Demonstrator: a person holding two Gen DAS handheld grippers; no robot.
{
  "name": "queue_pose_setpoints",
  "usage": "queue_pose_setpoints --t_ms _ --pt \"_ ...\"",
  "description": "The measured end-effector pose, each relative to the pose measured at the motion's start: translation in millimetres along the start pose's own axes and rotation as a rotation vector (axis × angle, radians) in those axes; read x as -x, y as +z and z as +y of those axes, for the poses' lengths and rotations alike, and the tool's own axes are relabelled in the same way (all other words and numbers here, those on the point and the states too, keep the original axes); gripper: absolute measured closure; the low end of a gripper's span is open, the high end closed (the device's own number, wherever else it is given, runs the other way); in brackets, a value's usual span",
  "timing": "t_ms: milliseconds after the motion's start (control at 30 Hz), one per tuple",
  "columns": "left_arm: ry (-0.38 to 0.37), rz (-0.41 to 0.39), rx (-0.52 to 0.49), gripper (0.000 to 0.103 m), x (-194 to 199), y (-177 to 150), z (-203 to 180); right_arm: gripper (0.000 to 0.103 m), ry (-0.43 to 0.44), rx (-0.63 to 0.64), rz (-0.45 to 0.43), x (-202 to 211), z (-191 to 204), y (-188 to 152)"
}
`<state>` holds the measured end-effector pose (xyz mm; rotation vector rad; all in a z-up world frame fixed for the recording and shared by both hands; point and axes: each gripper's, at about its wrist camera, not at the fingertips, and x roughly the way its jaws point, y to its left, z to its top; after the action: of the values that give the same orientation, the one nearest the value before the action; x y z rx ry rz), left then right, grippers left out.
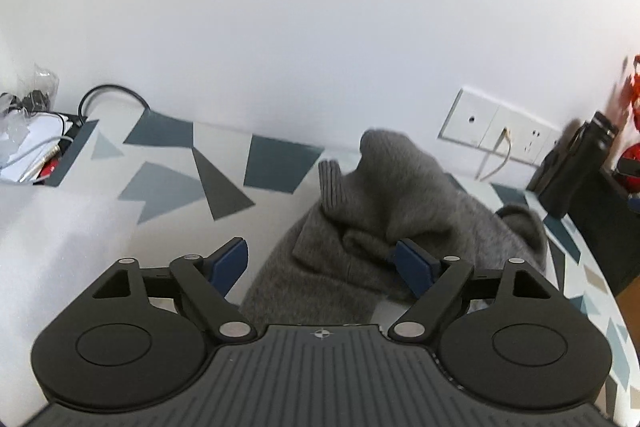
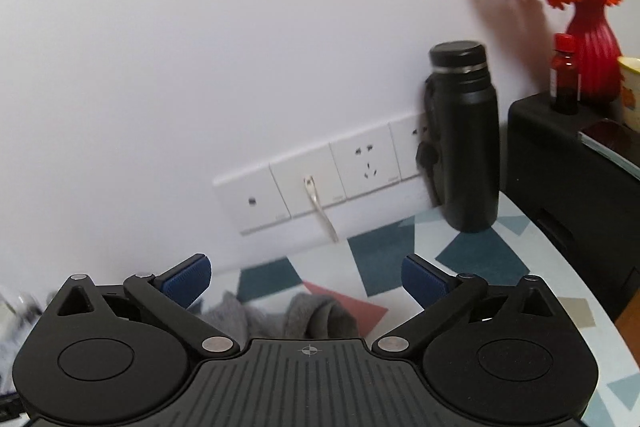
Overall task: Fold clothes
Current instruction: 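Open both grippers and raise them away from the grey sweater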
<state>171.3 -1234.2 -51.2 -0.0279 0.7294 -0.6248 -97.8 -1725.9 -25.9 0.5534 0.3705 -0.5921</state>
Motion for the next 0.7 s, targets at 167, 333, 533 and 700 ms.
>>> queue_pose_setpoints --t_ms 167,333,533,700 --pt "-0.005 -0.014 -0.004 0.020 -7 9 -7 0.004 -0.003 0.074 -0.052 4 4 20" --pt "-0.046 -0.031 -0.049 0.020 -16 14 -29 0.004 0.011 0.052 -0.102 13 7 51" --pt "-0.070 -0.022 -0.038 0.020 -33 16 -38 0.004 -0.029 0.144 -0.175 31 5 80" --pt "-0.064 -0.033 -0.016 0.020 -33 20 -36 0.001 -0.067 0.206 -0.222 41 1 102"
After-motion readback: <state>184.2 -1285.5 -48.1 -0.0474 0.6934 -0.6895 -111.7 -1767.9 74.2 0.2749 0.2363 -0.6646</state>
